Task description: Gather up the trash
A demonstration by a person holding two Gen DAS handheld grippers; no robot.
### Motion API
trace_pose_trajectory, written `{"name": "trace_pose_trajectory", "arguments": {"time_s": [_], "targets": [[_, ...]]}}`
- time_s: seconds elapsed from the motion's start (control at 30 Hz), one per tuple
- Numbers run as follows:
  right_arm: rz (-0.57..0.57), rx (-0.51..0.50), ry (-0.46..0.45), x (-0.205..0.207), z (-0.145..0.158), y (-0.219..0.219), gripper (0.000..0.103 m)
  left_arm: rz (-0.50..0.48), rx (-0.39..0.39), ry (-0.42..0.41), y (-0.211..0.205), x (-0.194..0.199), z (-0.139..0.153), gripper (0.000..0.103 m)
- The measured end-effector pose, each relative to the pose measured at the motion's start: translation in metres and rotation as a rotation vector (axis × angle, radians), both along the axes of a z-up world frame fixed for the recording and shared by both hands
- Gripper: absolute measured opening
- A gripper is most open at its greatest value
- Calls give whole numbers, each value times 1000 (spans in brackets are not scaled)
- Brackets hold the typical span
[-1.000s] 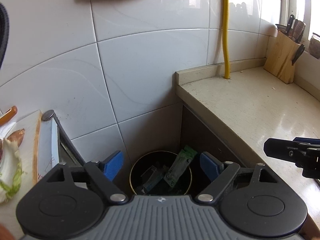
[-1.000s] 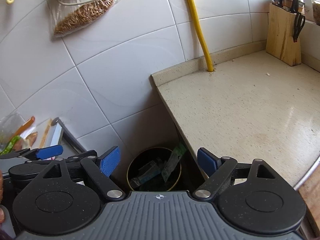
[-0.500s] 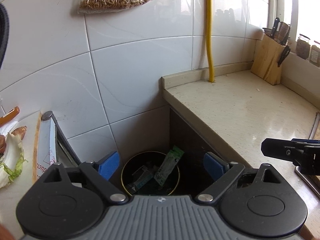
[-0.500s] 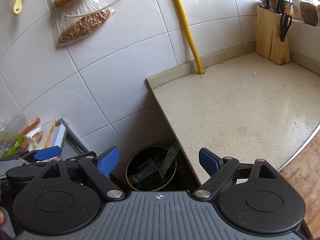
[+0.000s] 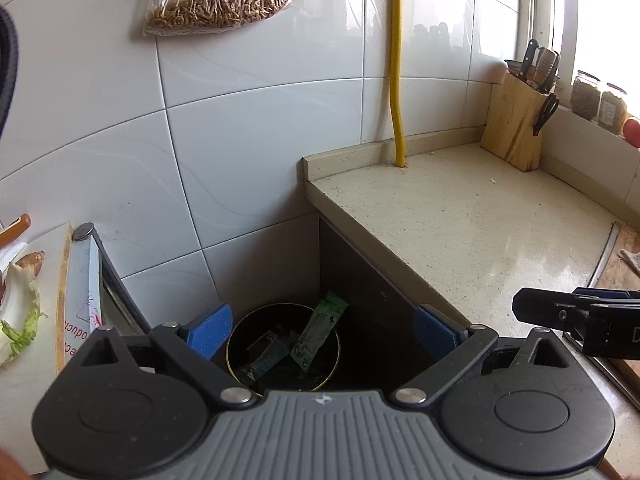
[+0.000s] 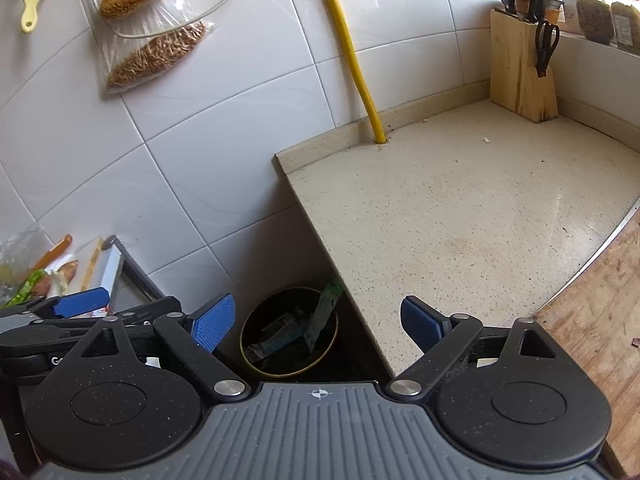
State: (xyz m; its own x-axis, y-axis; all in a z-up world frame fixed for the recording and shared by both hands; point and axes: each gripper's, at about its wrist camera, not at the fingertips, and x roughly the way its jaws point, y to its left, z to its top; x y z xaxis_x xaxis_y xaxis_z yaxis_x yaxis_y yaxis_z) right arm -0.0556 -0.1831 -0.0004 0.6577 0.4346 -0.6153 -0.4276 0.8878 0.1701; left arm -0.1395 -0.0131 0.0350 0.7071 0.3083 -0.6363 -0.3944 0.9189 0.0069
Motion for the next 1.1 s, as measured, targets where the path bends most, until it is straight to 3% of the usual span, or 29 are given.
{"name": "trace_pose_trajectory", "arguments": {"time_s": [1.1], "targets": [[18, 1, 9, -1, 1, -1, 96, -21, 1, -22, -6, -2, 5, 97]]}}
